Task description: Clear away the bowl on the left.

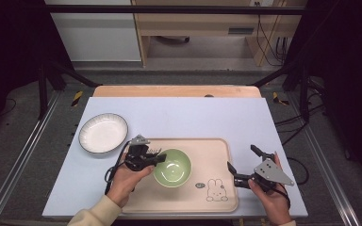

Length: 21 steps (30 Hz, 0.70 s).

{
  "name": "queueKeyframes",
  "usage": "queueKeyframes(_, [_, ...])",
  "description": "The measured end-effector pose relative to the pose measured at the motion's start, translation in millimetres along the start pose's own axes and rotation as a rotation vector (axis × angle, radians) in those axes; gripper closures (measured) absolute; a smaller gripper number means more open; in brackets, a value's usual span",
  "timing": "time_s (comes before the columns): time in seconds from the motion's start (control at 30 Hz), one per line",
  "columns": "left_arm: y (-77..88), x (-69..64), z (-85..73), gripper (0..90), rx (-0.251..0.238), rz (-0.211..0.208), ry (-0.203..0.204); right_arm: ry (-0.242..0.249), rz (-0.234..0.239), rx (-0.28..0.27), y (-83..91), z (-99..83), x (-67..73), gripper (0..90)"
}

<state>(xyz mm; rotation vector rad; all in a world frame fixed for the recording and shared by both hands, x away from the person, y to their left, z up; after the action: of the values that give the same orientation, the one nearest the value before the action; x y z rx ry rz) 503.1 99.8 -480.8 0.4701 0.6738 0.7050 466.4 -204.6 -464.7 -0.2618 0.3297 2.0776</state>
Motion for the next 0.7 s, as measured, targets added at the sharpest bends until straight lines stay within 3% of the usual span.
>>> queueKeyframes(0.7, [-13.5, -1.1, -11.1, 81.2, 0.037, -0.014, 0.027, 0.001, 0.003, 0.005, -0.4, -0.9, 0.5, 3.2])
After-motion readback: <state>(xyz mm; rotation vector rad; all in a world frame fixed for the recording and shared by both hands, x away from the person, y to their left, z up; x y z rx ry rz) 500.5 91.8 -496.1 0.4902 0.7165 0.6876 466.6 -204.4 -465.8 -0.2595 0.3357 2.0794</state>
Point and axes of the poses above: each handheld gripper's, and its own axes: y roughly backward along the jaws, z roughly out of its top, x roughly to its left, the point moved 7 cm from there along -y, roughly forward along the jaws, and after that the axes turned 8 degrees about y, right-handed, at the moved point
